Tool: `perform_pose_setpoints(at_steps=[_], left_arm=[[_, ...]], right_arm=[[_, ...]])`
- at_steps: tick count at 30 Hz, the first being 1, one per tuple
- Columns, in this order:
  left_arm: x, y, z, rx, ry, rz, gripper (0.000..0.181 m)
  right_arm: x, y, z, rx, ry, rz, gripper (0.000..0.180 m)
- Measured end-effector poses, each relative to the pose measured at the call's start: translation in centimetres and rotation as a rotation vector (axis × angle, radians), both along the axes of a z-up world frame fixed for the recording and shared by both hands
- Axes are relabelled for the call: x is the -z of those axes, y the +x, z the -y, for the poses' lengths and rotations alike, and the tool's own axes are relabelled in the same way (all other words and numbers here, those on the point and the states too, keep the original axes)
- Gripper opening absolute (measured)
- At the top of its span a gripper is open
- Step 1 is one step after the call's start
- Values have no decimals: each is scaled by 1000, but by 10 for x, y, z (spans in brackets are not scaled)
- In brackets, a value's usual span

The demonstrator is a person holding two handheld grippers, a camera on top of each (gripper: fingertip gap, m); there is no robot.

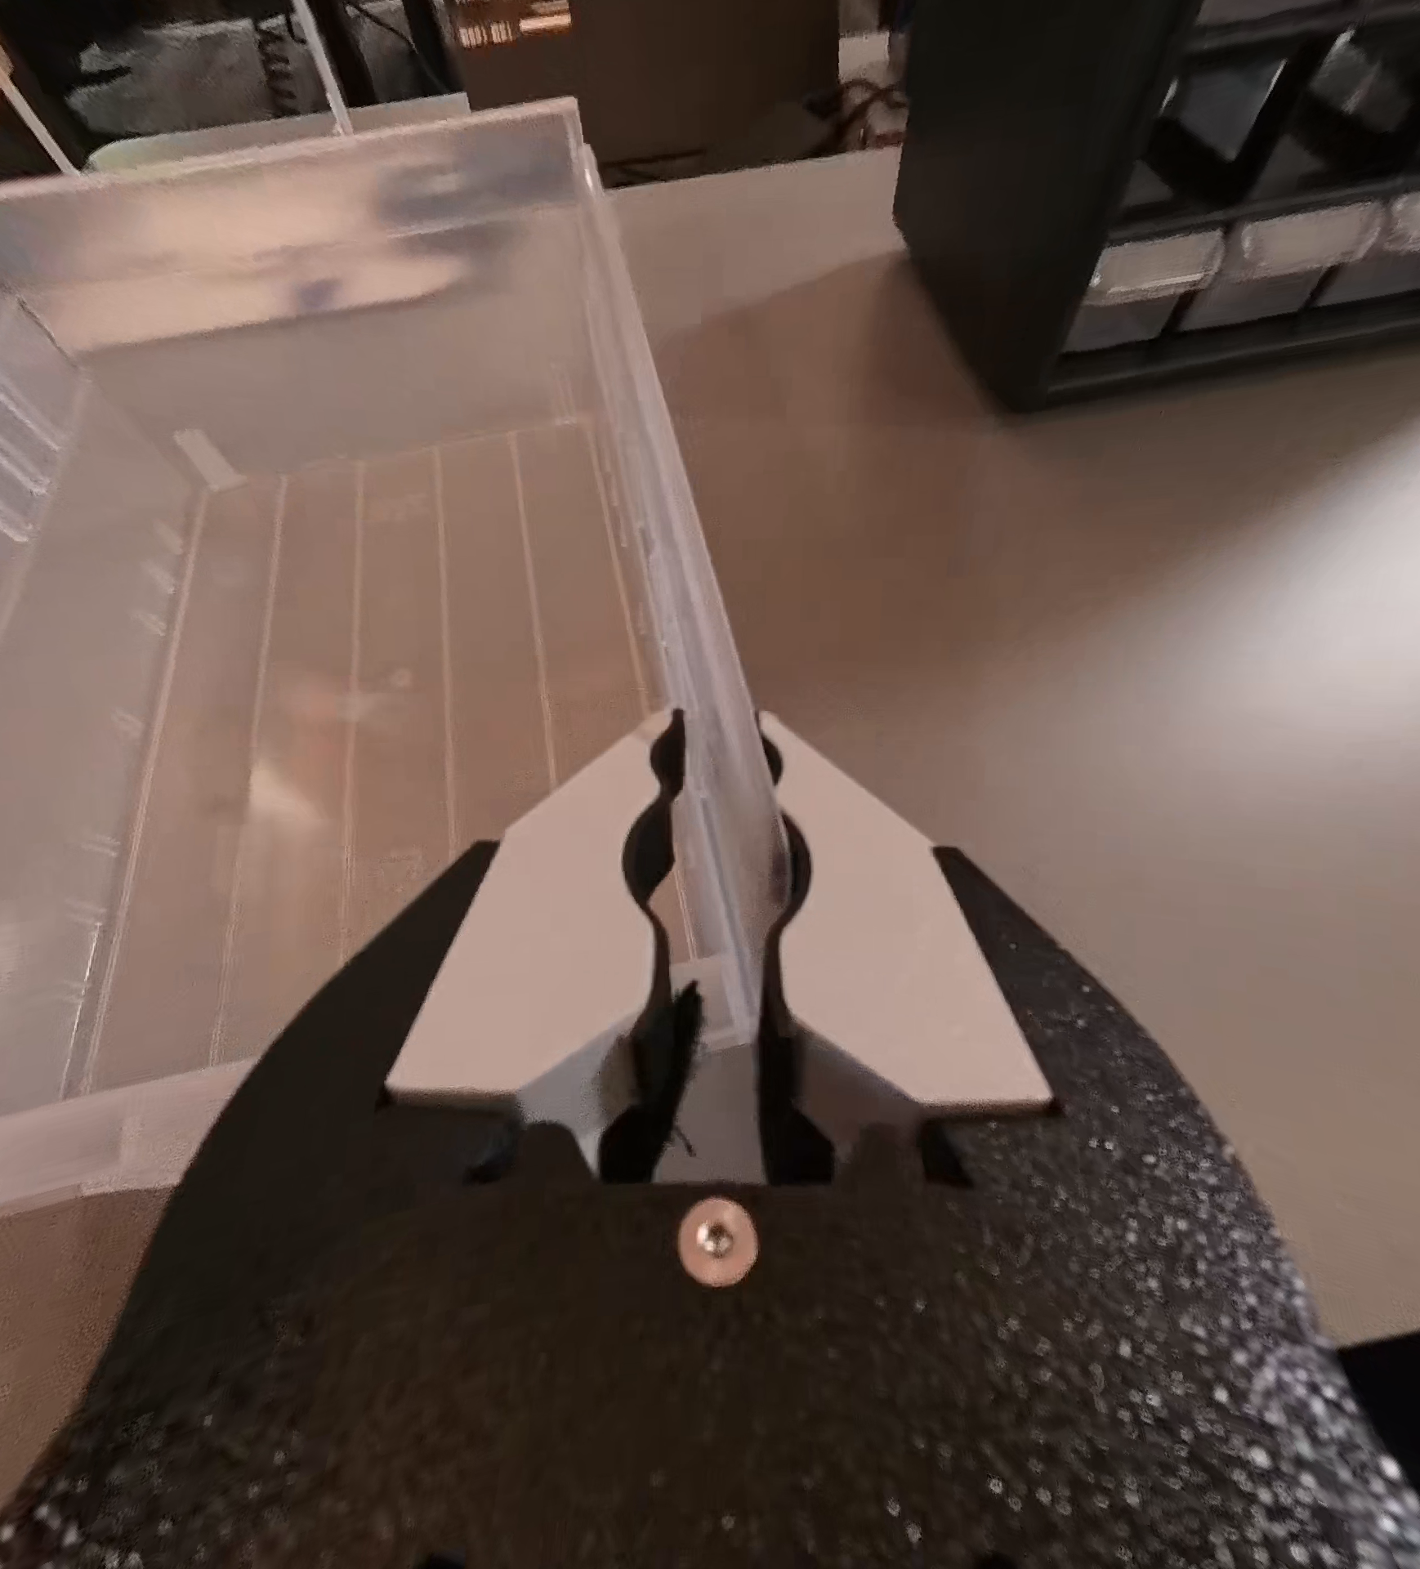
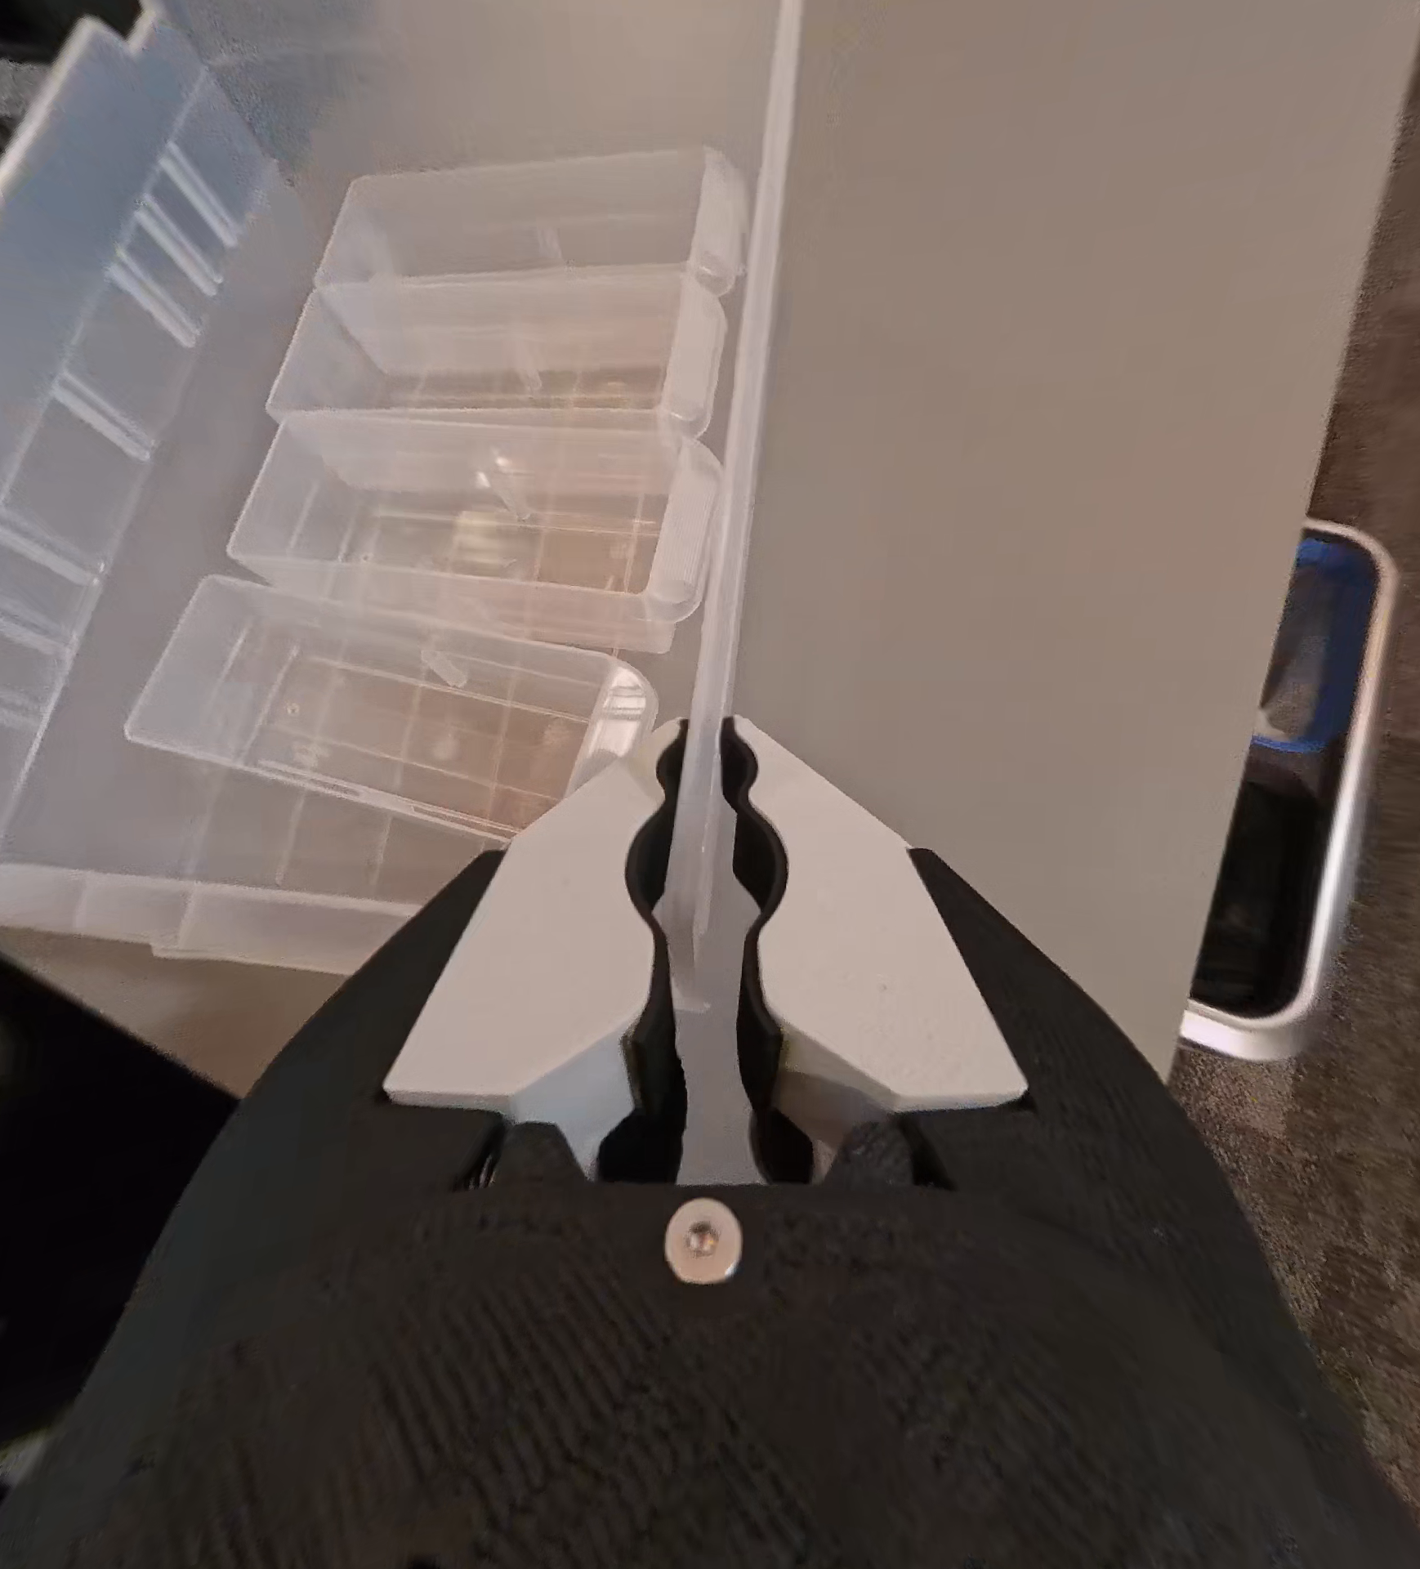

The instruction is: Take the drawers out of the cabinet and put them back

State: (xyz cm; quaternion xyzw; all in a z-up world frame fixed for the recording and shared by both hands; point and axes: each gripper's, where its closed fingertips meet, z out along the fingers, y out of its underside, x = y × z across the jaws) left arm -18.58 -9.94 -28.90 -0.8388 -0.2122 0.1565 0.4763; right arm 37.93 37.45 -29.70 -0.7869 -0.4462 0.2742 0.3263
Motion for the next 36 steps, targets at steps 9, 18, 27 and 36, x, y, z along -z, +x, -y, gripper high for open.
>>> perform_pose_setpoints(at_steps=[9,18,27,36], left_arm=[[-2,-15,18,-46,-43,-144,2],[-29,-14,36,-59,3,-212,4],[-48,-2,58,-76,54,-244,4],[-80,4,78,-31,122,-322,4]], right_arm=[[-1,-21,16,-353,24,75,5],[0,-99,43,-594,9,41,4],[-1,-156,93,-765,-20,60,5],[-2,-245,159,-755,13,9,3]])
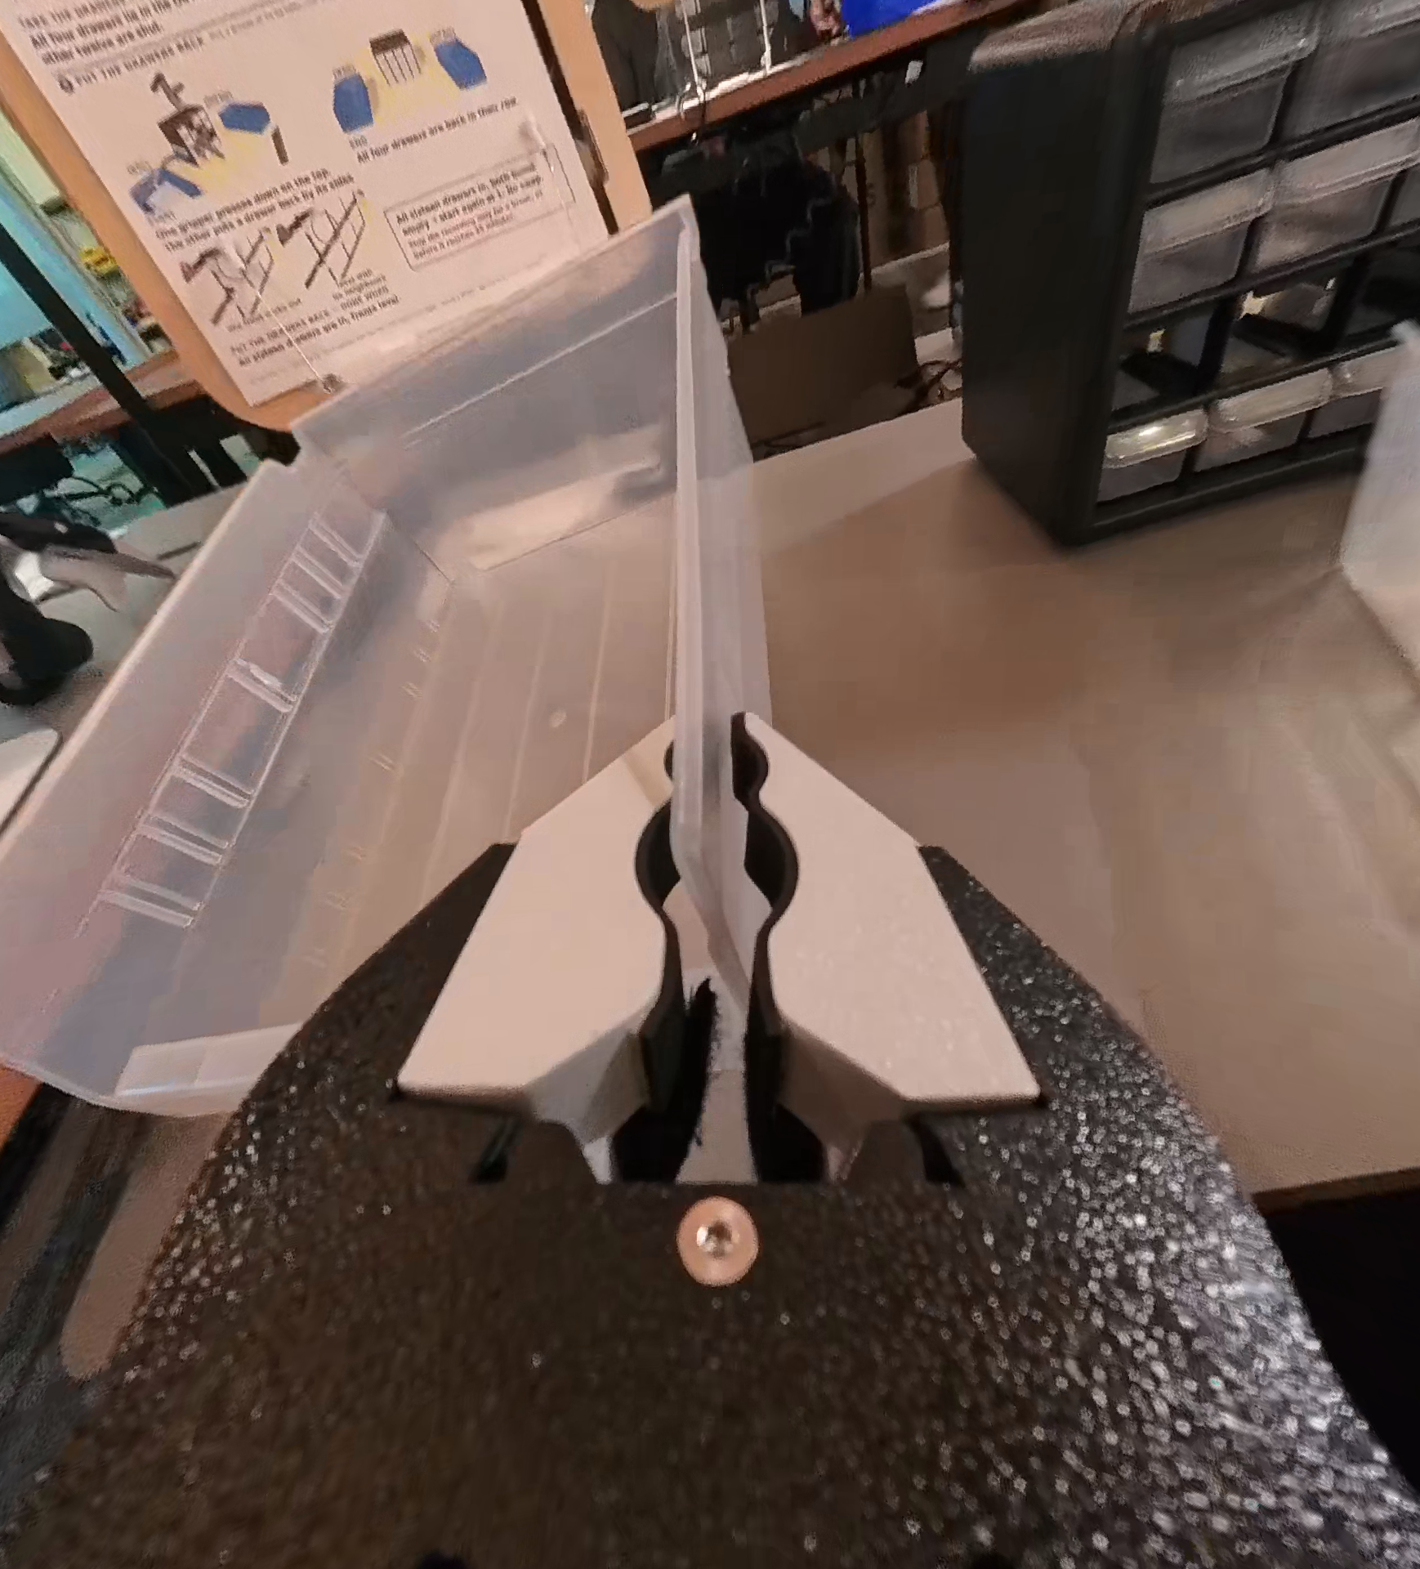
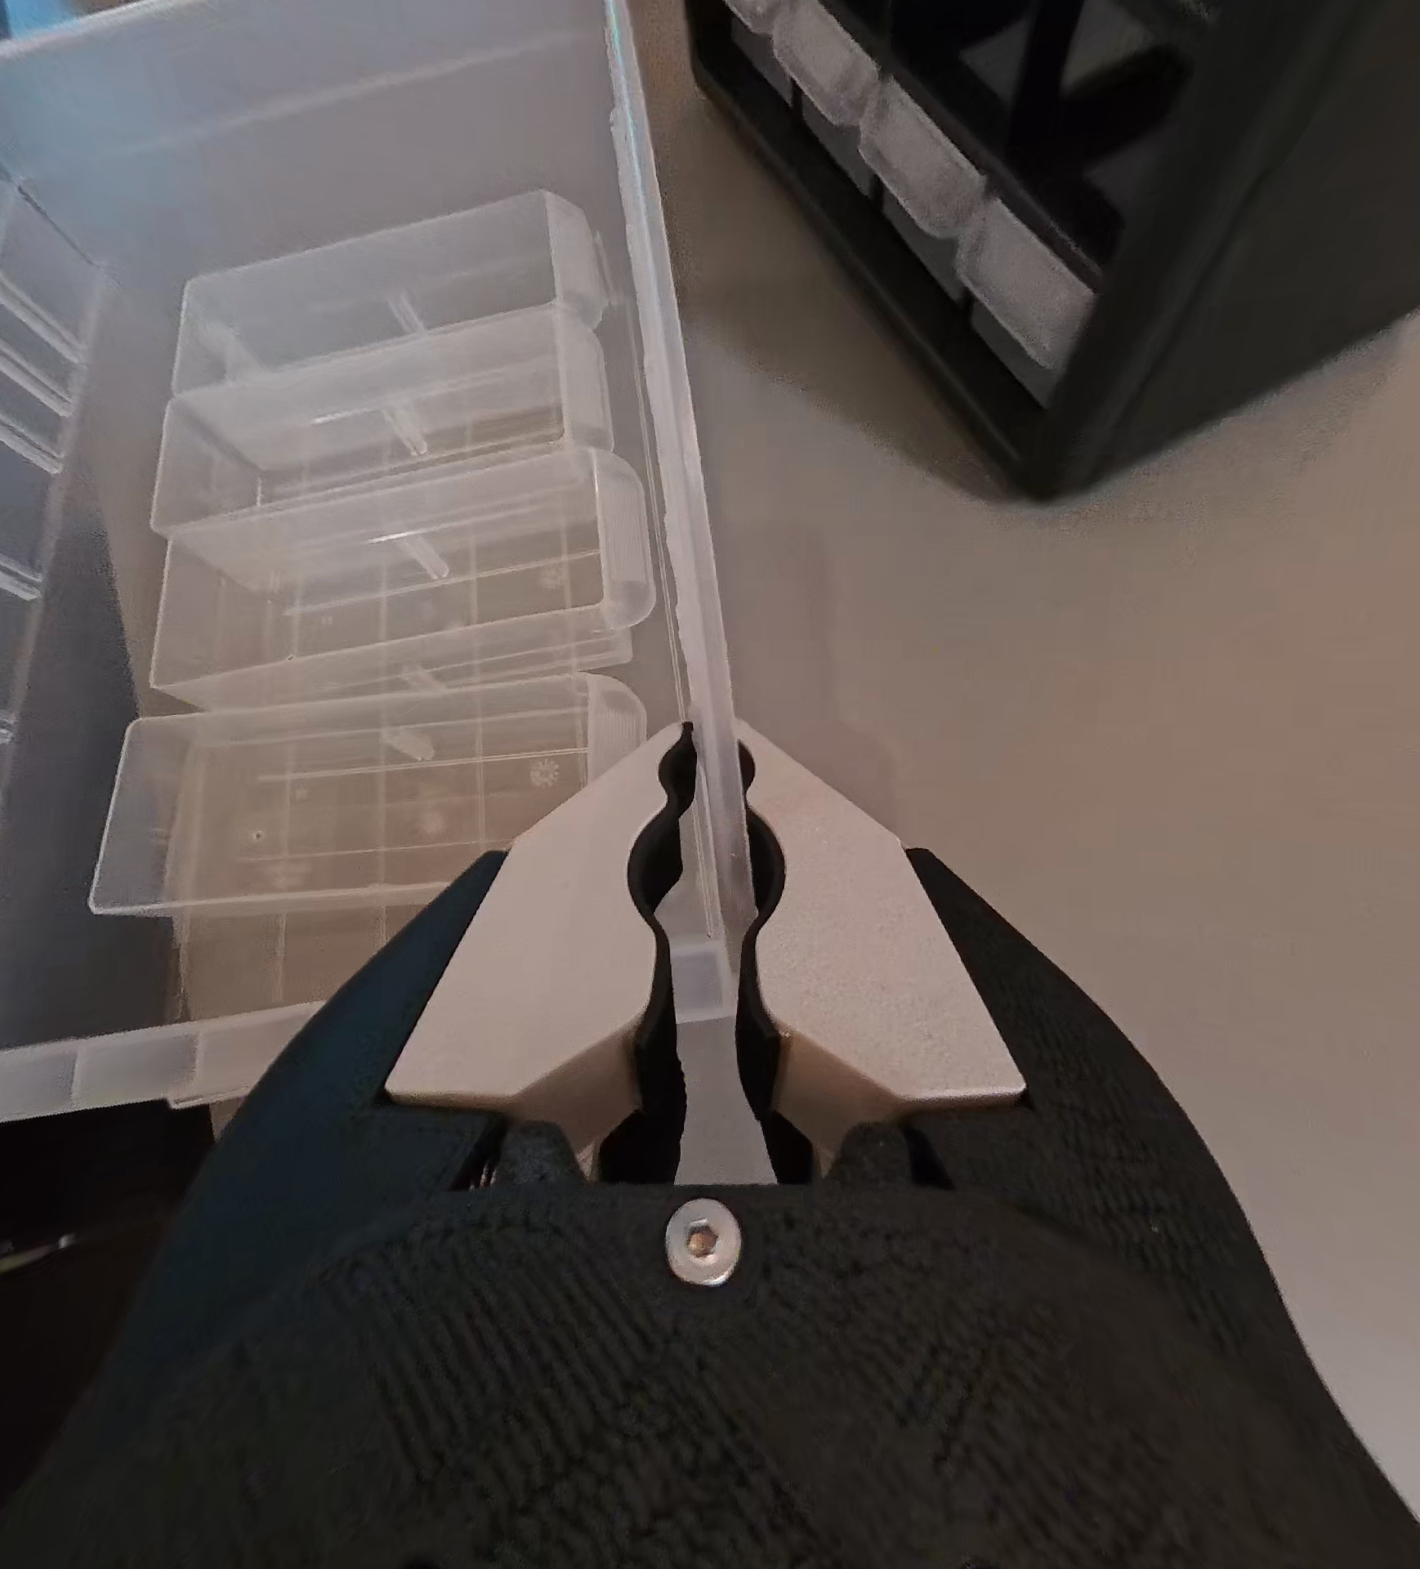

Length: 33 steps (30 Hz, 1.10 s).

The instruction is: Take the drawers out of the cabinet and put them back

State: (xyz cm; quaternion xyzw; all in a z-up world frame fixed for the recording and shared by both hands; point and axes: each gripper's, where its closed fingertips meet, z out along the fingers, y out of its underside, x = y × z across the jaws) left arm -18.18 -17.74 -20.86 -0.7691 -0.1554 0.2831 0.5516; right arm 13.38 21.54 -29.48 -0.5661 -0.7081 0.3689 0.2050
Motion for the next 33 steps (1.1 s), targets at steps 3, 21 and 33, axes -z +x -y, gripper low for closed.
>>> perform_pose_setpoints(at_steps=[3,21,33], left_arm=[[-13,-1,9,22,18,-35,4],[-71,-11,71,36,116,-199,4],[-100,23,49,100,187,-273,3]], right_arm=[[0,-37,27,-3,15,-3,3],[-1,-274,154,353,-22,-138,2],[-59,-274,242,73,-189,-514,60]])
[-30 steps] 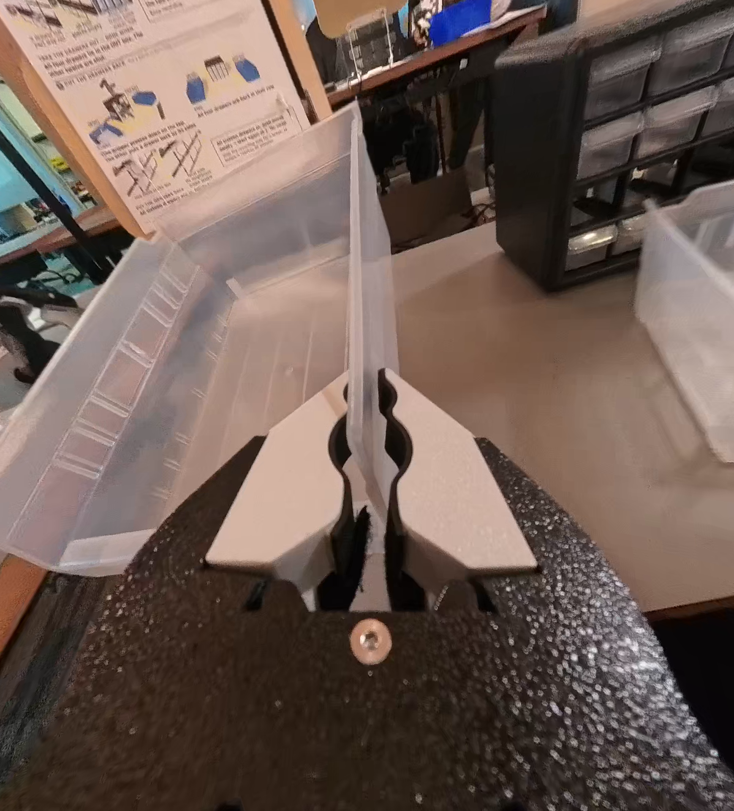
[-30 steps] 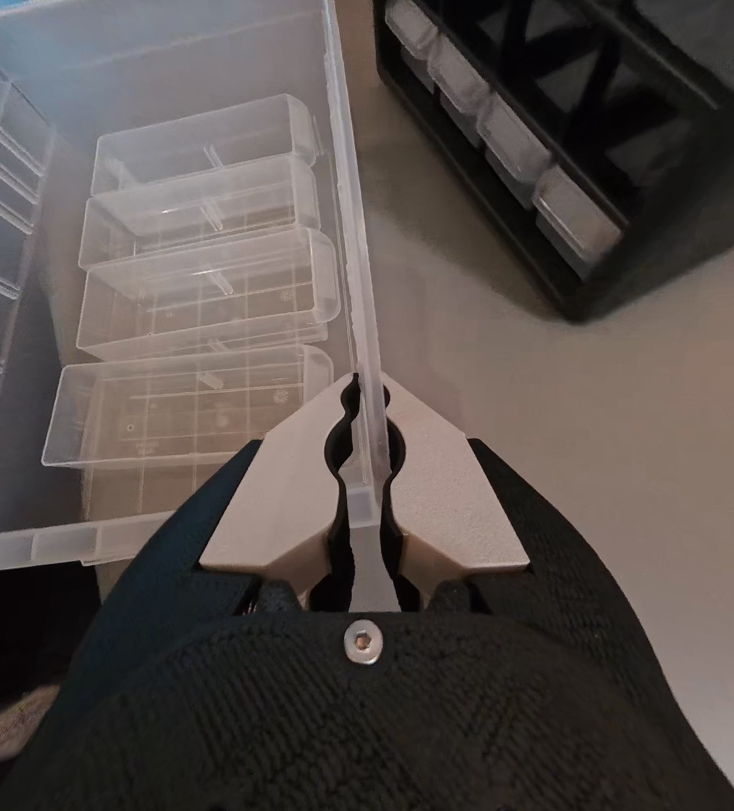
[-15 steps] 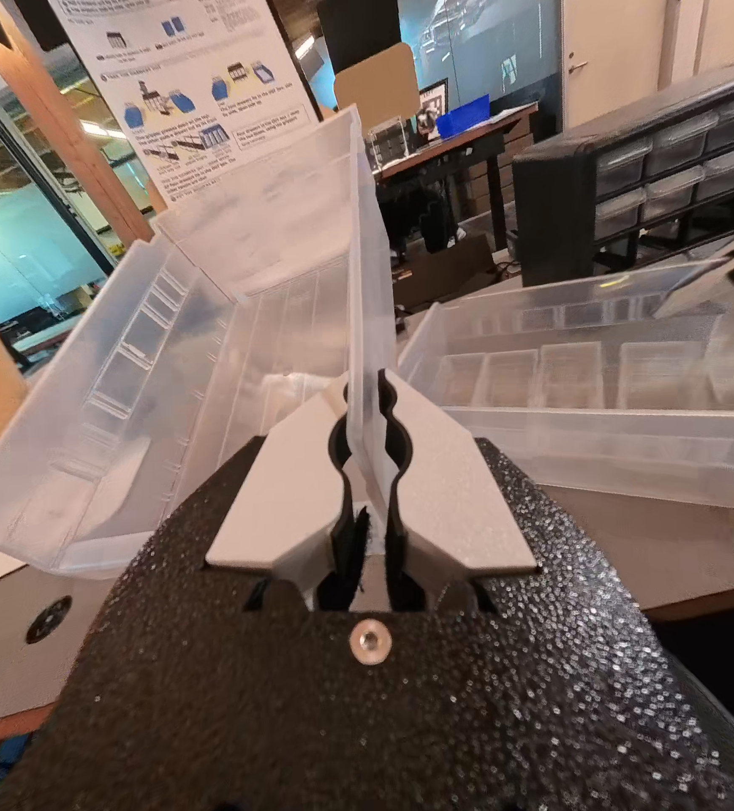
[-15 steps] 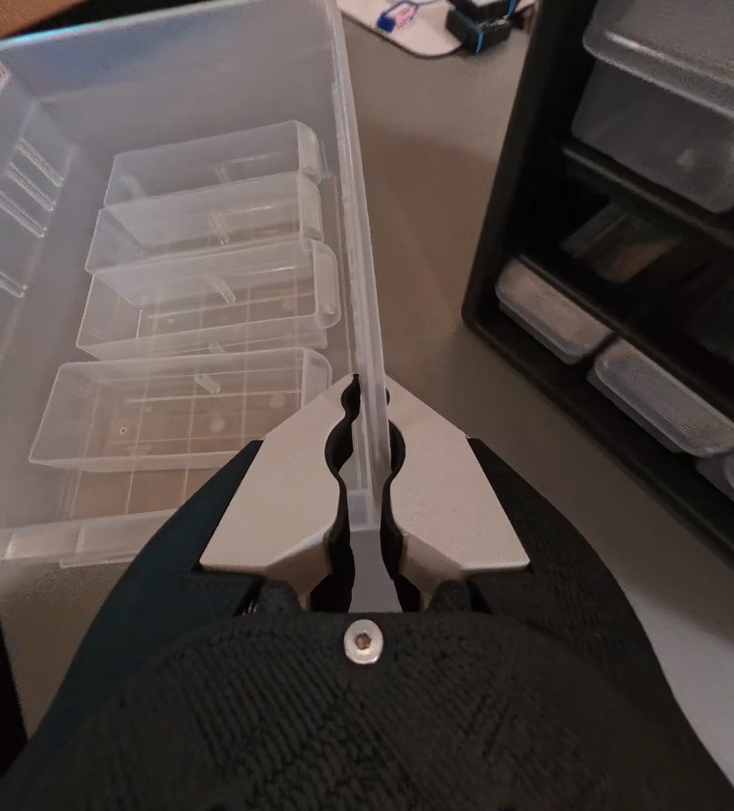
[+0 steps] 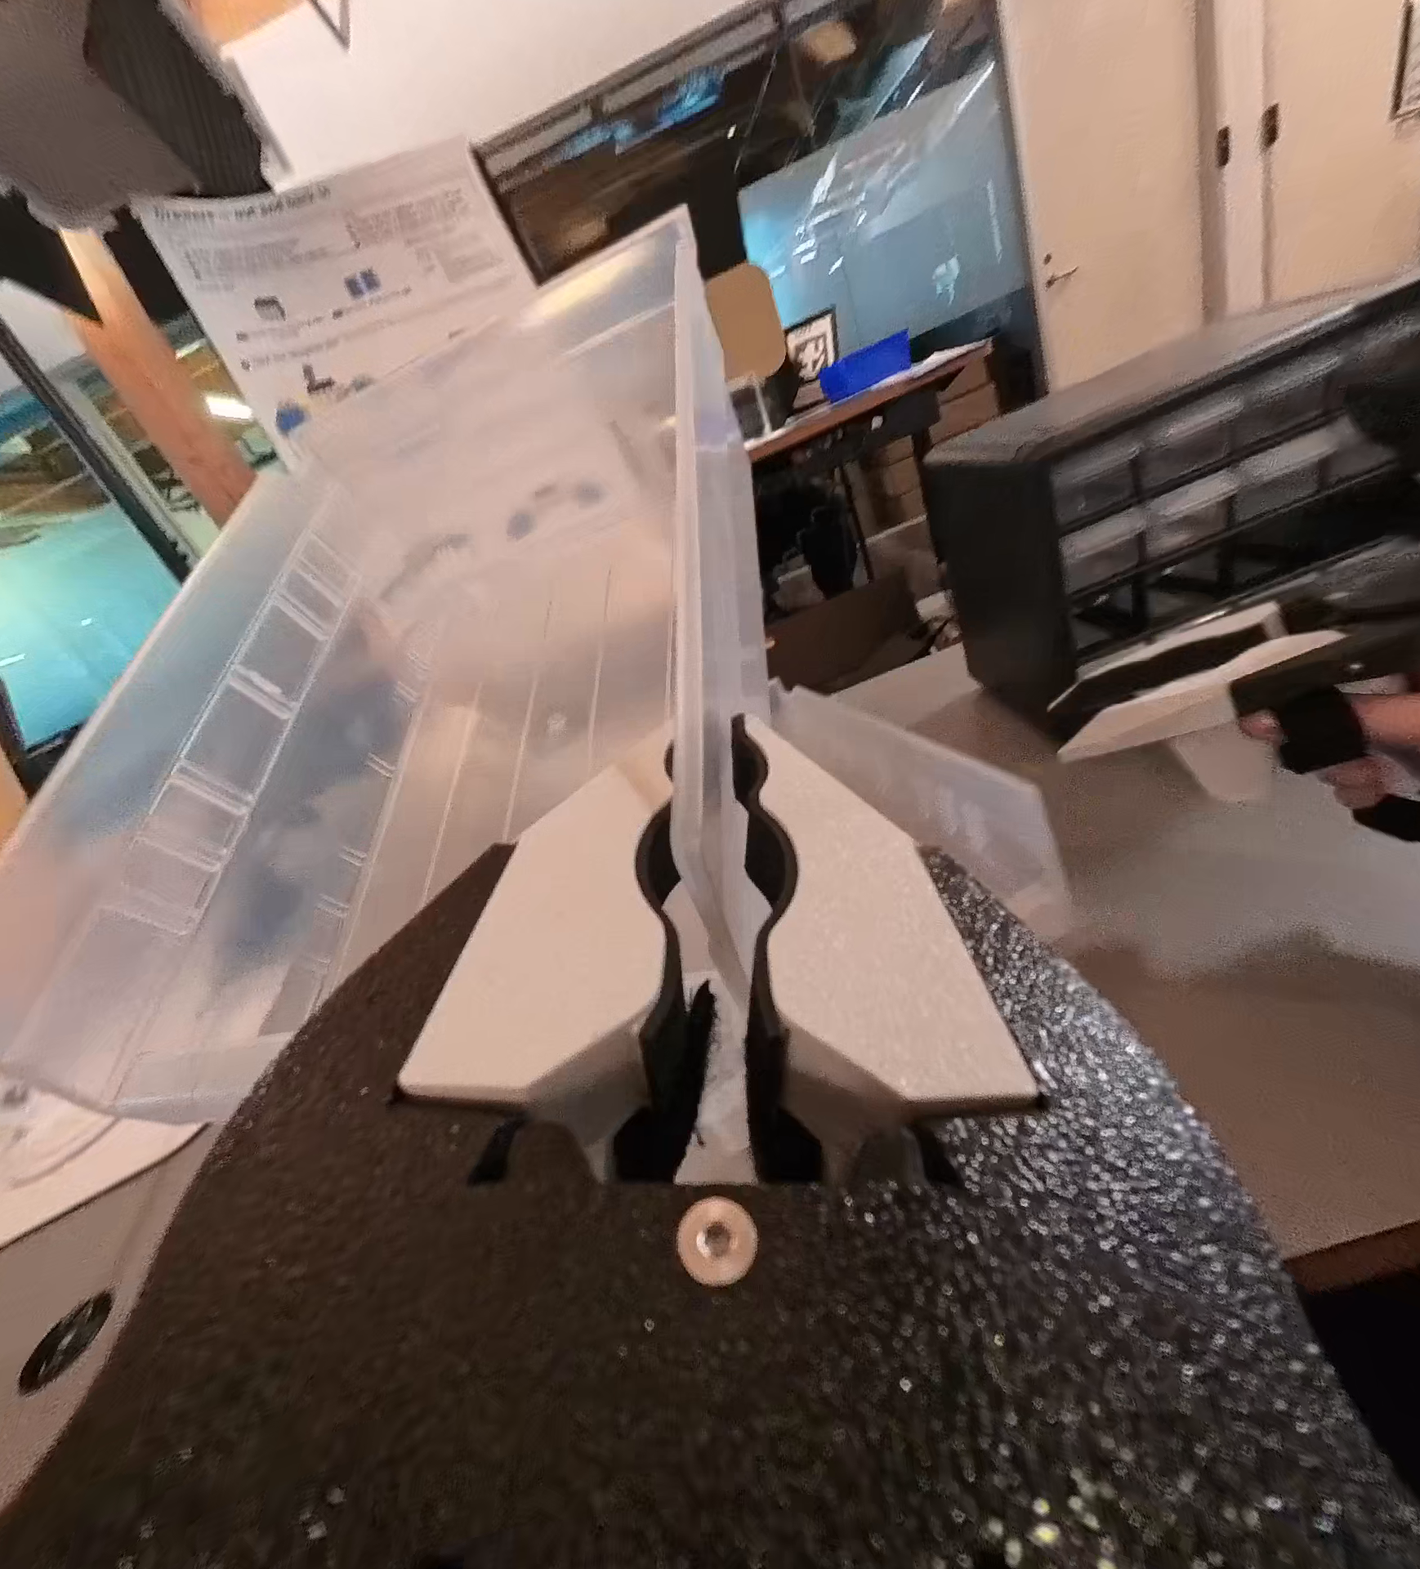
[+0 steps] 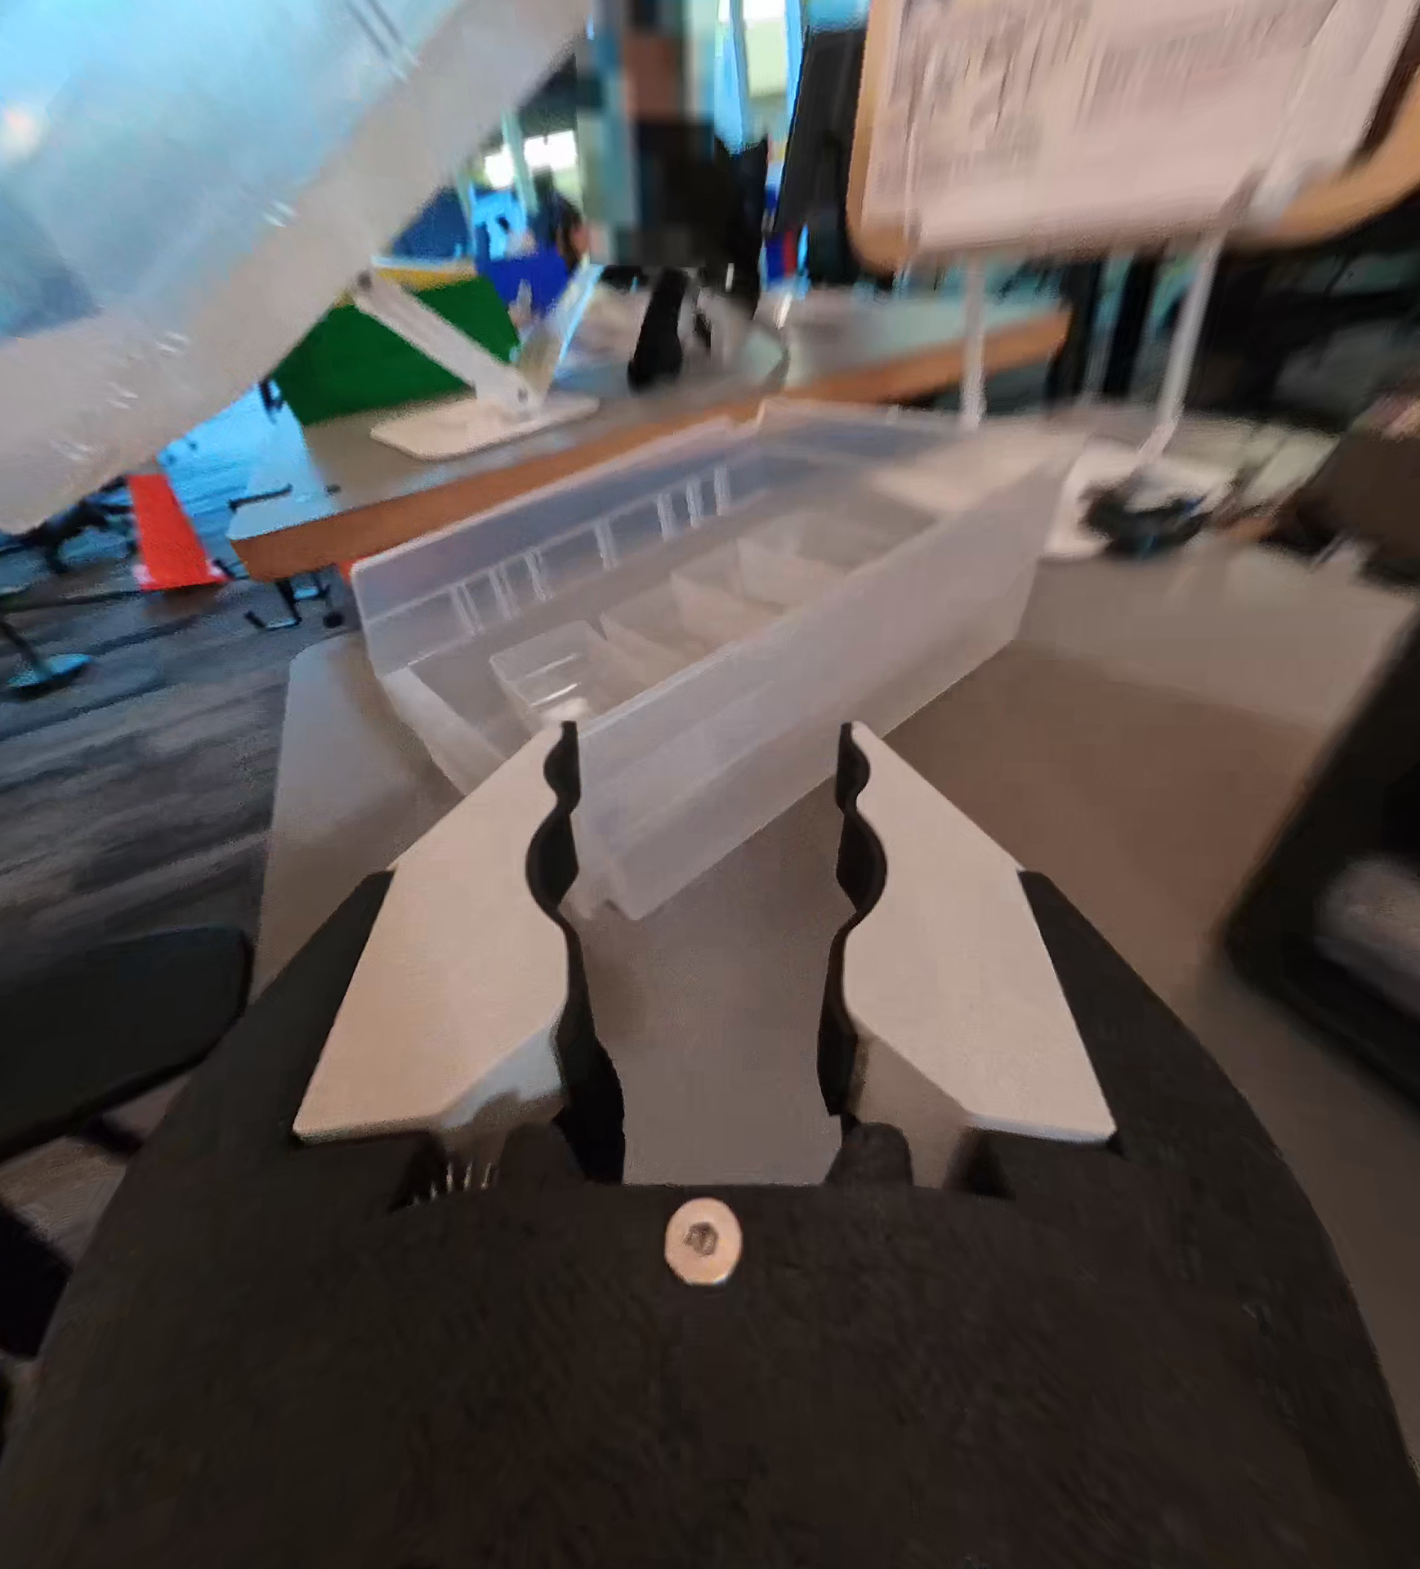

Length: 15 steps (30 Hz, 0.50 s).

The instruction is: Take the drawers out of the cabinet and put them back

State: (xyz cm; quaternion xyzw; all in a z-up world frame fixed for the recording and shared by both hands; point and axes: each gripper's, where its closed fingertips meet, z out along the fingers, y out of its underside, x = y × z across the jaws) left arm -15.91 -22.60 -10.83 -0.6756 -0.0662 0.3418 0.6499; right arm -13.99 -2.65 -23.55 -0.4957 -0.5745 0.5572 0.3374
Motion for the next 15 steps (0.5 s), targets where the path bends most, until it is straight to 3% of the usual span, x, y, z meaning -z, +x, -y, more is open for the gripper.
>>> perform_pose_setpoints(at_steps=[4,8,12,15], left_arm=[[-19,34,-23,101,35,-73,3],[-36,85,-68,289,64,-127,3],[-45,146,-132,534,82,-130,3],[-45,194,-189,699,74,-123,3]], right_arm=[[-52,79,-52,188,292,-274,60],[-88,185,-125,528,638,-454,59],[-95,300,-205,919,884,-418,60],[-90,386,-257,1206,891,-356,60]])
